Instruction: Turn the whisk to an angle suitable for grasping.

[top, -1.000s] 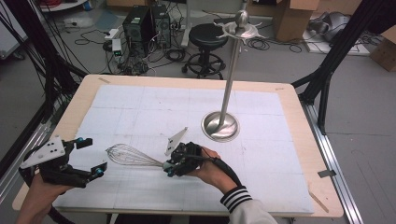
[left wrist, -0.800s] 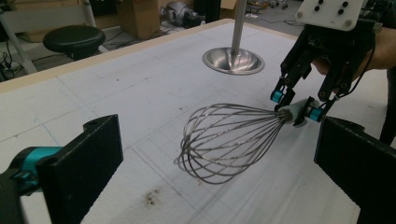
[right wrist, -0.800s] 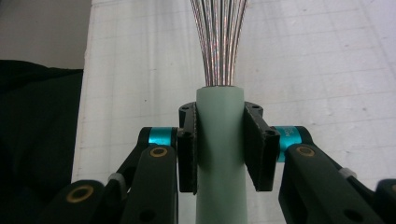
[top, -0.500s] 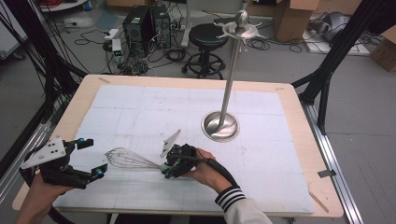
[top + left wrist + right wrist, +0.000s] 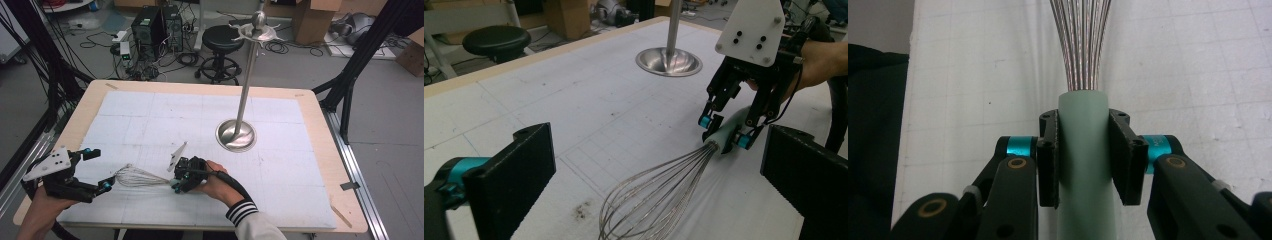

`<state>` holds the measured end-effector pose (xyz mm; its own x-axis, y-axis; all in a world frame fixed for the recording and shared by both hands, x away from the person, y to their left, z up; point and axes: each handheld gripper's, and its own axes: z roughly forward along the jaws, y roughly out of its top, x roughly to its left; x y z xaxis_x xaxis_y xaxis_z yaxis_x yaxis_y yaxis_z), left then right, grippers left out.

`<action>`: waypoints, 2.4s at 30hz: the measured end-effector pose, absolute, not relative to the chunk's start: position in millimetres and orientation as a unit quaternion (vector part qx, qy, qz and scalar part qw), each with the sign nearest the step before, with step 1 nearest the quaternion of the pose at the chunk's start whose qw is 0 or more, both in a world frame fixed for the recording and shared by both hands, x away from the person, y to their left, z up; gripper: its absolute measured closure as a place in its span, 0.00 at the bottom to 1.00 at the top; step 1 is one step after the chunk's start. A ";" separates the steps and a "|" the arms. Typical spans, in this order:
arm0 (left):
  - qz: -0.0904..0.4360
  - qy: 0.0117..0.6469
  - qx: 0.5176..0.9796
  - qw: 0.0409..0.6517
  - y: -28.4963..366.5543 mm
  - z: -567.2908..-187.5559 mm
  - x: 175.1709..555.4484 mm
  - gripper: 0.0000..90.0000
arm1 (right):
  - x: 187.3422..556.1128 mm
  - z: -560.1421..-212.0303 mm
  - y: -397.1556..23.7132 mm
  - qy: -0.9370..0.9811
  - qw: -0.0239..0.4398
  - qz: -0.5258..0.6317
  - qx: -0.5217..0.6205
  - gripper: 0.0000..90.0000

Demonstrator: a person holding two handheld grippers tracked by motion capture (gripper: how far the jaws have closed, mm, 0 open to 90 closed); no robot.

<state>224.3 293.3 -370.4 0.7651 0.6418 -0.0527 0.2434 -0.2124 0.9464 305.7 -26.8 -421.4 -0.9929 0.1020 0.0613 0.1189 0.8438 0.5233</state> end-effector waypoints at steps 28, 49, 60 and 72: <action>0.181 0.295 0.759 0.551 292.2 -370.6 225.4 0.02 | 294.5 -368.1 -84.0 -0.893 -0.026 -0.432 -0.120 0.05; 0.173 0.289 0.766 0.548 279.5 -371.3 230.2 0.02 | 278.6 -335.6 -187.1 -0.846 -0.070 -0.498 -0.178 0.00; 0.174 0.281 0.770 0.546 280.0 -362.7 233.7 0.02 | 269.8 -331.2 -253.3 -0.819 -0.113 -0.511 -0.238 0.00; 0.170 0.280 0.775 0.540 280.4 -359.5 237.3 0.02 | 251.7 -337.6 -298.4 -0.790 -0.135 -0.533 -0.270 0.00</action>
<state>237.3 280.4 -359.5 0.7857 0.6174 -0.0389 0.2506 -0.2602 0.9325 251.7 -298.4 -337.6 -0.8177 0.5708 0.0747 0.2828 0.2854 0.9157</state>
